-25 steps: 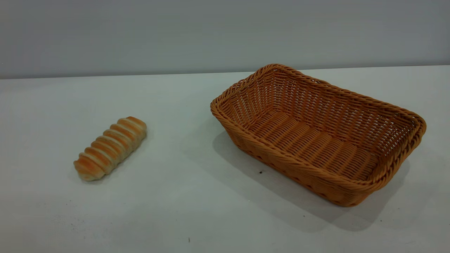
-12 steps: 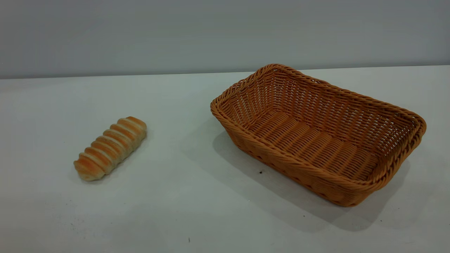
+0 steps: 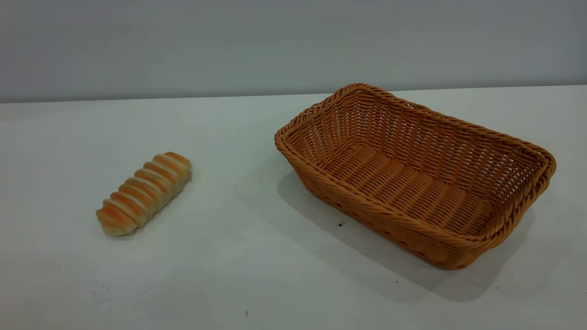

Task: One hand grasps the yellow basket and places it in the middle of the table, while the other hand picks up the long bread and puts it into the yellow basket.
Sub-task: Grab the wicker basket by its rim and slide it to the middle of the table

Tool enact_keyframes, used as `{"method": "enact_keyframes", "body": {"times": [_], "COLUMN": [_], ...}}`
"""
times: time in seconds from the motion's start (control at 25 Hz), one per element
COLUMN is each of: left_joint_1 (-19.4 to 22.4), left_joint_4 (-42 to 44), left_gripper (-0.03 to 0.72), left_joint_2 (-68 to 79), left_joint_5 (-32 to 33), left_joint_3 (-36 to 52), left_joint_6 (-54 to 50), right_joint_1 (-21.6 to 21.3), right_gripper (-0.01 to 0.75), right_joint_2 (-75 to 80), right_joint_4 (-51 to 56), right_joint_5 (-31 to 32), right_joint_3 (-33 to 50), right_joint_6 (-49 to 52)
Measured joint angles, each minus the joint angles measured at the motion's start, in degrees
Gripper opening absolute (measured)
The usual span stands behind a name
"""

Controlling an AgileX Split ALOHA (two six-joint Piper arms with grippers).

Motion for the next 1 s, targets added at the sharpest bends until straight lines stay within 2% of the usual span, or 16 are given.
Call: {"method": "enact_keyframes", "body": {"times": [0.12, 0.36, 0.64, 0.84, 1.0], "left_joint_1": [0.0, 0.0, 0.0, 0.0, 0.0], "left_joint_4": [0.0, -0.4, -3.3, -5.3, -5.4], "left_gripper": [0.536, 0.536, 0.536, 0.536, 0.536], "left_joint_2": [0.0, 0.0, 5.4, 16.6, 25.7], "left_joint_5": [-0.7, -10.7, -11.6, -17.1, -20.0], "left_joint_3": [-0.3, -1.1, -1.1, -1.3, -4.4], "left_joint_6": [0.4, 0.0, -1.0, -1.1, -1.1], "right_joint_1": [0.0, 0.0, 0.0, 0.0, 0.0], "right_gripper": [0.238, 0.238, 0.247, 0.360, 0.455], "right_joint_2": [0.0, 0.0, 0.0, 7.0, 19.6], "right_joint_4": [0.0, 0.9, 1.3, 3.9, 8.9], "right_joint_5": [0.0, 0.0, -0.2, -3.8, -12.5], "right_joint_3": [0.0, 0.0, -0.1, -0.9, -1.1], "right_joint_6": [0.0, 0.0, 0.0, 0.4, 0.4]}}
